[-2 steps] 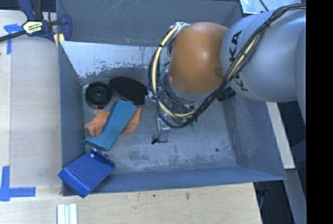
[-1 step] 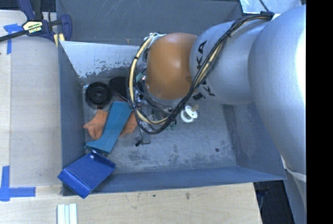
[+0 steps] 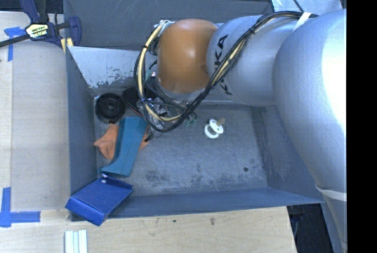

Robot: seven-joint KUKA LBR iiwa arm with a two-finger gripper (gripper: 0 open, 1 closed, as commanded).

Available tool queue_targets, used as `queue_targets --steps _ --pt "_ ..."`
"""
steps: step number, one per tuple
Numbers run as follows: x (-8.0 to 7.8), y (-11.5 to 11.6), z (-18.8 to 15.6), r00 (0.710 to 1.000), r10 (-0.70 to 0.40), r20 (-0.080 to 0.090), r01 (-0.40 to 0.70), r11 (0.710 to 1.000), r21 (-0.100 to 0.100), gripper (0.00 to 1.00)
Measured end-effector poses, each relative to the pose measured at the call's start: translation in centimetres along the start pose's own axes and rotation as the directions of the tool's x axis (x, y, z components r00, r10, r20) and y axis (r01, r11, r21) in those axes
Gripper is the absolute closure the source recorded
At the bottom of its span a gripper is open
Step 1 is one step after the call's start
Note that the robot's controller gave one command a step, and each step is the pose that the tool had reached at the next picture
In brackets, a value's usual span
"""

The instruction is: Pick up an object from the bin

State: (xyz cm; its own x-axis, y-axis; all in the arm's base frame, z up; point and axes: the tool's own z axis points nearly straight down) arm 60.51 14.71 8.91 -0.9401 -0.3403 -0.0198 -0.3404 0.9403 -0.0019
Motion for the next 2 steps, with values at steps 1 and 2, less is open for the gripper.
queue_targets --steps 1,2 --pt "0.41 0.16 0.46 1.0 -0.001 -0.013 0.001 1.0 -0.003 0.0" --pt "0.08 -0.02 0.15 1.0 0.001 0.0 -0.001 1.0 0.0 1.0"
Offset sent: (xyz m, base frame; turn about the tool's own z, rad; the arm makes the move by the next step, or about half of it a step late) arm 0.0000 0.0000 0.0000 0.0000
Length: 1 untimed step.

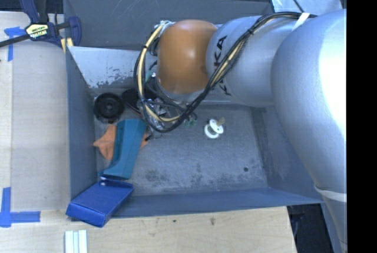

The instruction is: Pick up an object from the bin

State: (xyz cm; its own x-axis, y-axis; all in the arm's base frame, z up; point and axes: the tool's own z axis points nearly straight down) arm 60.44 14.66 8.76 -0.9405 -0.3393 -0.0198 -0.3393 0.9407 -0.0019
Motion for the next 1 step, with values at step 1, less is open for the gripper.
queue_targets --steps 1 --pt "0.84 0.32 0.84 0.999 -0.004 -0.032 0.004 1.0 -0.006 0.0"
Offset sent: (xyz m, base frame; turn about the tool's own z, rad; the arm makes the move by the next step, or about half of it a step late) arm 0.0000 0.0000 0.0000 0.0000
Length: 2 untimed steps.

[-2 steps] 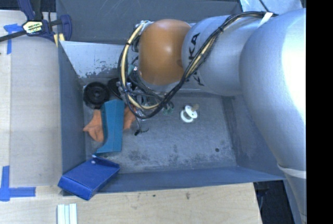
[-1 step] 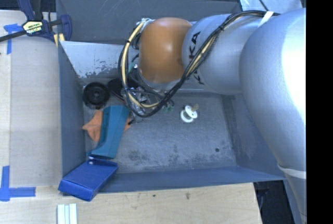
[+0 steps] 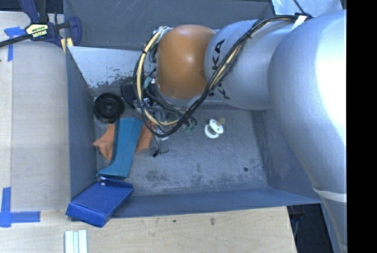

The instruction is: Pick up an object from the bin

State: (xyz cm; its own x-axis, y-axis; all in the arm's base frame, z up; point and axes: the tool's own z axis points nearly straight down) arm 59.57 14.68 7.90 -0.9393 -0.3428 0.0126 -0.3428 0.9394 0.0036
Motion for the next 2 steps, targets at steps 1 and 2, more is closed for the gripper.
queue_targets --steps 1,2 --pt "-0.43 -0.12 -0.38 1.0 0.003 0.017 -0.003 1.0 0.002 1.0" --pt "-0.43 -0.12 -0.38 1.0 0.003 0.017 -0.003 1.0 0.002 1.0"
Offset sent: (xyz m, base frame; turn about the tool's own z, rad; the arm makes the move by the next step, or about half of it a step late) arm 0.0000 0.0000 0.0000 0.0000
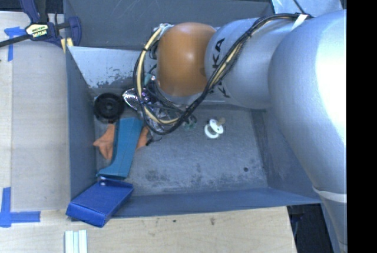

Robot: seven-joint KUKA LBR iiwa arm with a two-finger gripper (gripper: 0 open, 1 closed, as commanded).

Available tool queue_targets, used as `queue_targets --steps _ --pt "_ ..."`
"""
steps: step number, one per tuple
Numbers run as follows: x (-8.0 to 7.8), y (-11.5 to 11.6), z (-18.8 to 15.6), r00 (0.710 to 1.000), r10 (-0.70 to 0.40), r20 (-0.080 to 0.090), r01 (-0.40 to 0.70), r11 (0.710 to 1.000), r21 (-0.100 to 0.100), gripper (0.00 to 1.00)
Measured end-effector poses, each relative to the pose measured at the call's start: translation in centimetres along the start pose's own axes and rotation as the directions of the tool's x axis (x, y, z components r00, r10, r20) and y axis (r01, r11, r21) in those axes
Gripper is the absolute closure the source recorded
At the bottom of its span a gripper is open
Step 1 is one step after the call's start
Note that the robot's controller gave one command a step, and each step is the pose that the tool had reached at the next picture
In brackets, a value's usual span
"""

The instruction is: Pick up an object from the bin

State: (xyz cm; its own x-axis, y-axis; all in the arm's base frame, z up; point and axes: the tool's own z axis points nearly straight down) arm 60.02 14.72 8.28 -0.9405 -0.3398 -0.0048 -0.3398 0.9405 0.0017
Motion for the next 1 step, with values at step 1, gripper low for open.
queue_targets --steps 1 --pt "-1.94 1.98 -2.78 1.0 0.003 -0.006 -0.003 1.0 0.002 1.0"
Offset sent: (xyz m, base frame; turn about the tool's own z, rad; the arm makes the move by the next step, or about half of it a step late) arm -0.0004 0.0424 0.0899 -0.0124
